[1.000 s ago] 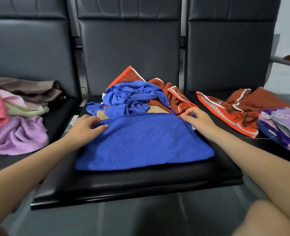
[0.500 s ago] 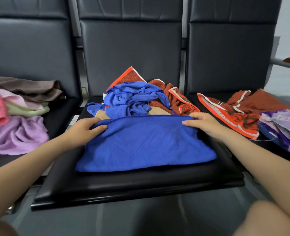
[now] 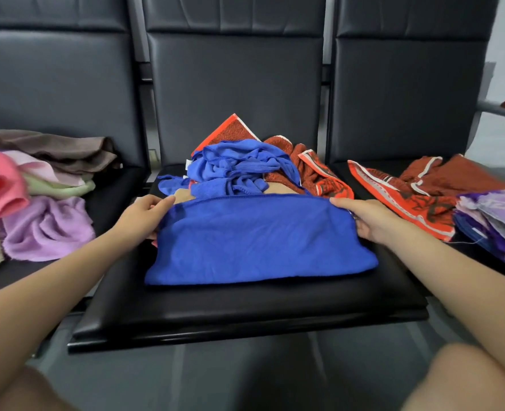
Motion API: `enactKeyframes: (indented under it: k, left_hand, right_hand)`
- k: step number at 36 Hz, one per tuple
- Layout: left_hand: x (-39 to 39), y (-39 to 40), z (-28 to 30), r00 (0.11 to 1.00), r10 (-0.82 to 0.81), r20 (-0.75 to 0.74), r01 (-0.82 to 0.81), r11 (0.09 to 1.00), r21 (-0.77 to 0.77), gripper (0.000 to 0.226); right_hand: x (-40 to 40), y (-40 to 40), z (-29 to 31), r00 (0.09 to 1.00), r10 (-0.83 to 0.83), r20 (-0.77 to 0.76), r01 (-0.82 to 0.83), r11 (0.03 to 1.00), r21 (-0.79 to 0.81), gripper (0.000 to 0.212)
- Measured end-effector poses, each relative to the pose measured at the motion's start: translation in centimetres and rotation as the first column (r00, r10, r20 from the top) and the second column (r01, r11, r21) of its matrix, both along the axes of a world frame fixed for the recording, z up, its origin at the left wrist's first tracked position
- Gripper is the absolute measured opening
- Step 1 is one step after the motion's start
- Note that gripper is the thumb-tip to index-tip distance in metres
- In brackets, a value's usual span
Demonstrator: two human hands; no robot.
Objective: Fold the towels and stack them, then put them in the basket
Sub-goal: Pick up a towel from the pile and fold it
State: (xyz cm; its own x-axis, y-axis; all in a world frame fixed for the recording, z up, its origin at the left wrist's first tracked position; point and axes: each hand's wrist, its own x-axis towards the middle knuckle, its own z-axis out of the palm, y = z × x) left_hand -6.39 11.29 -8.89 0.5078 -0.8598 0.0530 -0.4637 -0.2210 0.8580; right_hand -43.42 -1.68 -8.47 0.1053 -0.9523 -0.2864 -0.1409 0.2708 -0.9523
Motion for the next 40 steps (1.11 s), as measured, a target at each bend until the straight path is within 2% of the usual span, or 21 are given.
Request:
enactKeyframes:
  k: [3,6,9,13,16,21,25,29,32,36,38,40]
  left_hand:
    - [-0.3,0.3,-0.1,1.000,0.009,0.022,-0.009,1.000,-0.018,0.034]
    - [-0.2,0.7,-0.3,0.996,0.042,0.078,-0.035,0.996,-0.084,0.031]
    - [-0.1,1.2,-0.6,0.992,0.014,0.122,0.000,0.994,-0.110,0.026]
    - [-0.4,1.3,-0.7,0.975,-0.084,0.204,0.085,0.996,0.007,0.017]
    - [-0.4,1.1,-0.6,0.966,-0.104,0.238,0.102,0.995,0.021,0.015]
    - [0.1,0.4,-1.0,0.983,-0.084,0.163,0.081,0.996,0.026,0.014]
    - [0.4,-0.2,-0.8,0.998,-0.003,0.059,0.004,1.000,-0.016,0.012]
    - [-0.2,-0.7,-0.8,0.990,0.040,0.133,-0.044,0.999,0.026,0.018]
    - [-0.8,-1.1,-0.7,0.981,0.068,0.182,-0.076,0.996,0.036,0.015]
    - [-1.0,-1.2,-0.7,0.984,0.074,0.161,-0.078,0.997,0.015,0.020]
    - [-0.7,-0.7,-0.7,0.984,0.069,0.163,-0.071,0.997,0.007,0.026]
    - [-0.4,0.0,-0.7,0.981,0.072,0.182,-0.067,0.997,-0.032,0.026]
  right_hand:
    - [-0.9,0.4,0.1,0.995,0.092,-0.039,-0.088,0.993,0.084,0.027]
    - [-1.3,0.8,0.1,0.988,0.138,-0.067,-0.131,0.986,0.100,0.034]
    - [-1.1,1.6,0.0,0.987,0.134,-0.093,-0.130,0.990,0.050,0.030]
    - [-1.0,2.3,-0.7,0.988,0.060,-0.141,-0.070,0.995,-0.067,0.027]
    - [-0.7,2.9,-0.7,0.984,-0.010,-0.178,-0.015,0.990,-0.138,0.021]
    - [-0.8,3.5,-0.5,0.984,-0.014,-0.177,-0.015,0.987,-0.161,0.020]
    - [-0.6,3.9,-0.2,0.980,-0.033,-0.194,0.000,0.985,-0.172,0.015]
    - [0.3,4.0,-0.1,0.972,-0.074,-0.222,0.038,0.986,-0.163,0.016]
    - [0.9,3.9,0.5,0.982,-0.116,-0.146,0.097,0.986,-0.133,0.028]
    - [1.9,4.5,3.0,0.987,-0.140,0.079,0.145,0.987,-0.070,0.005]
    - [2.8,4.9,4.4,0.975,-0.118,0.186,0.127,0.991,-0.038,0.010]
    - [4.1,5.4,5.6,0.970,-0.097,0.224,0.110,0.993,-0.045,0.010]
